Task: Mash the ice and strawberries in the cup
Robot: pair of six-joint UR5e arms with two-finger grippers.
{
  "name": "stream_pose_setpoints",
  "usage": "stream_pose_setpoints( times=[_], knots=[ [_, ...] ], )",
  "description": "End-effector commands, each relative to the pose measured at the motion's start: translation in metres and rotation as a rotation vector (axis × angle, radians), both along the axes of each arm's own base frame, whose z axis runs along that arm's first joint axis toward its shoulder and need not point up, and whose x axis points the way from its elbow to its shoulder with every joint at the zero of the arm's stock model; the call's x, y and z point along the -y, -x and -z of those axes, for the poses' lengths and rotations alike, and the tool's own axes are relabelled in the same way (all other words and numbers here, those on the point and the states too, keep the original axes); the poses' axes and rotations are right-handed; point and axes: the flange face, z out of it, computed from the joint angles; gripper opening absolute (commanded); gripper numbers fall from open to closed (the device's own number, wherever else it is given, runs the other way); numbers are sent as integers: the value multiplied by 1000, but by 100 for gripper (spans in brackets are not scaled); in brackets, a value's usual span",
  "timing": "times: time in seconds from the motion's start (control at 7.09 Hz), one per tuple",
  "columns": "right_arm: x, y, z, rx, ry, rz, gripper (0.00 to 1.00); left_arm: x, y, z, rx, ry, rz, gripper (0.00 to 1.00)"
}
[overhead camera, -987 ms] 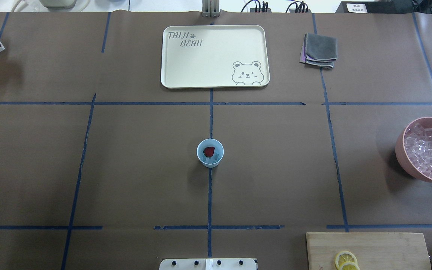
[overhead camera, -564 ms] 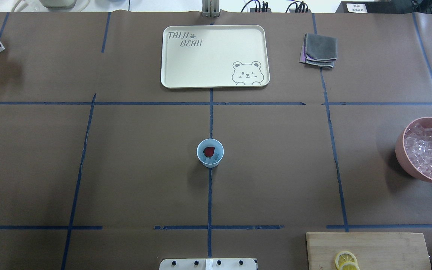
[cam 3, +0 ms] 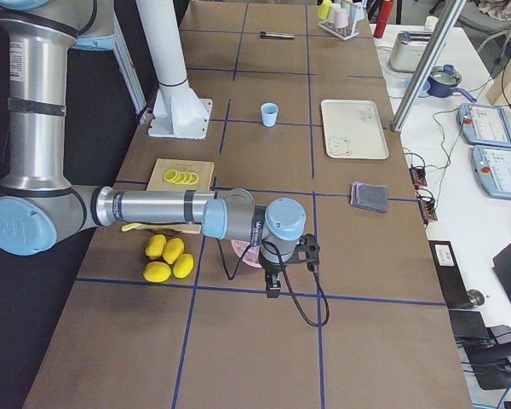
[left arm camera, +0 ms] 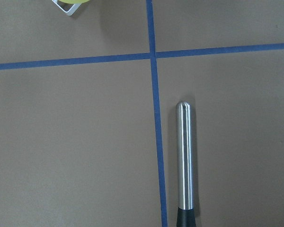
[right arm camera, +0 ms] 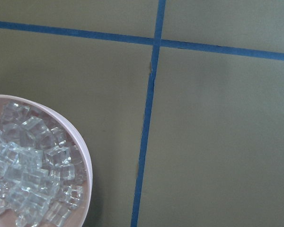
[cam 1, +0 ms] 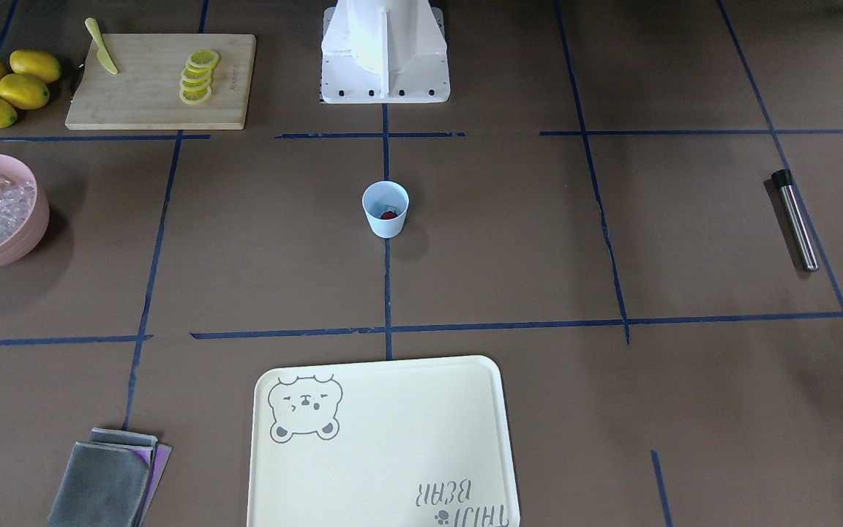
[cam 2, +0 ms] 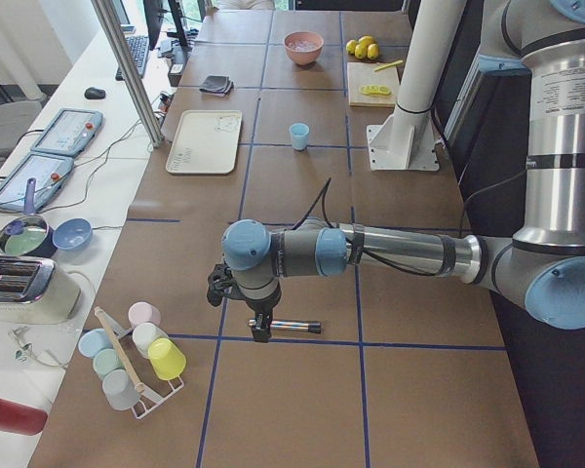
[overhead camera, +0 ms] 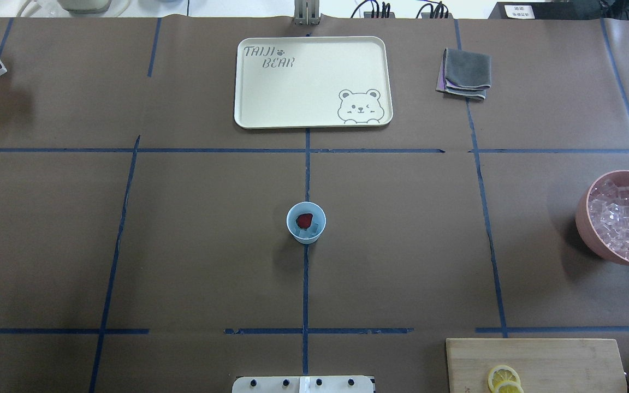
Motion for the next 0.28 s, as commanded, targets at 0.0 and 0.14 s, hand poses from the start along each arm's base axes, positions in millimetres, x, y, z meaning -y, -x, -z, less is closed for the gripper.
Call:
stream_pose_setpoints(
  times=[0.0,0.14],
  knots=[
    [0,0,0,0,0,0,100,0,3,-3,44,7,4,100],
    [0,0,0,0,0,0,100,0,4,-3,52,3,3,100]
  ],
)
